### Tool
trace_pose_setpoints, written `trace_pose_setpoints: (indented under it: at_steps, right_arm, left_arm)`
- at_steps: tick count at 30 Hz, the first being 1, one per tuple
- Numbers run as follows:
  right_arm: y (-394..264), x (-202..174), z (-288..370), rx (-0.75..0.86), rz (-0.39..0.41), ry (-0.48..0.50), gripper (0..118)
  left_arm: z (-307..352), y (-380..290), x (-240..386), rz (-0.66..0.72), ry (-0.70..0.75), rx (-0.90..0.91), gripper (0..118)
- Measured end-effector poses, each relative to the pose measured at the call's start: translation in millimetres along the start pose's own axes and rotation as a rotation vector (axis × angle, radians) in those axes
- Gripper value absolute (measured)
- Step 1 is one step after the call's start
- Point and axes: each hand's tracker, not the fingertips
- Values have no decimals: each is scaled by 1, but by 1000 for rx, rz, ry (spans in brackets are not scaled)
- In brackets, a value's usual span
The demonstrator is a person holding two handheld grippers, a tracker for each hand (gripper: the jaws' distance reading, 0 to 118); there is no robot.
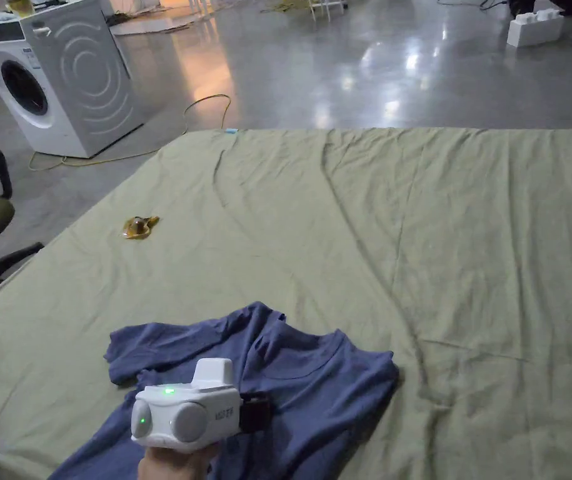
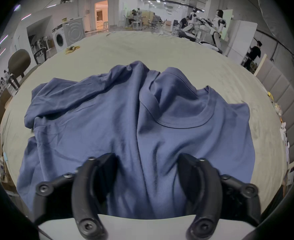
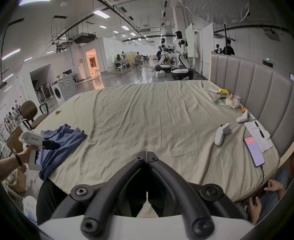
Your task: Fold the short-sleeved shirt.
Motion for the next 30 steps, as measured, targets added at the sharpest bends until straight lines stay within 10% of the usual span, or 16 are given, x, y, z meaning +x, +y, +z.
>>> trace_pose_setpoints:
  at_steps: [2, 3, 14, 19, 30]
  right_arm:
    - [-5, 1, -5, -27, -15, 10, 0]
    - [-6, 1, -8, -52, -19, 15, 0]
    - [-11, 26, 22, 14, -49, 5, 0]
    - [-25, 45, 37, 36, -90, -8, 0]
    - [-64, 97, 93, 76, -218, -173, 0]
  left_arm:
    - [-1, 1, -3, 2, -2, 4, 12]
    - [-2, 1, -5, 4, 13, 13, 7]
    - [76, 63, -23, 251, -172, 189, 5]
    - [127, 114, 25, 154, -231, 285, 5]
    - [71, 106, 314, -217, -611, 162, 5]
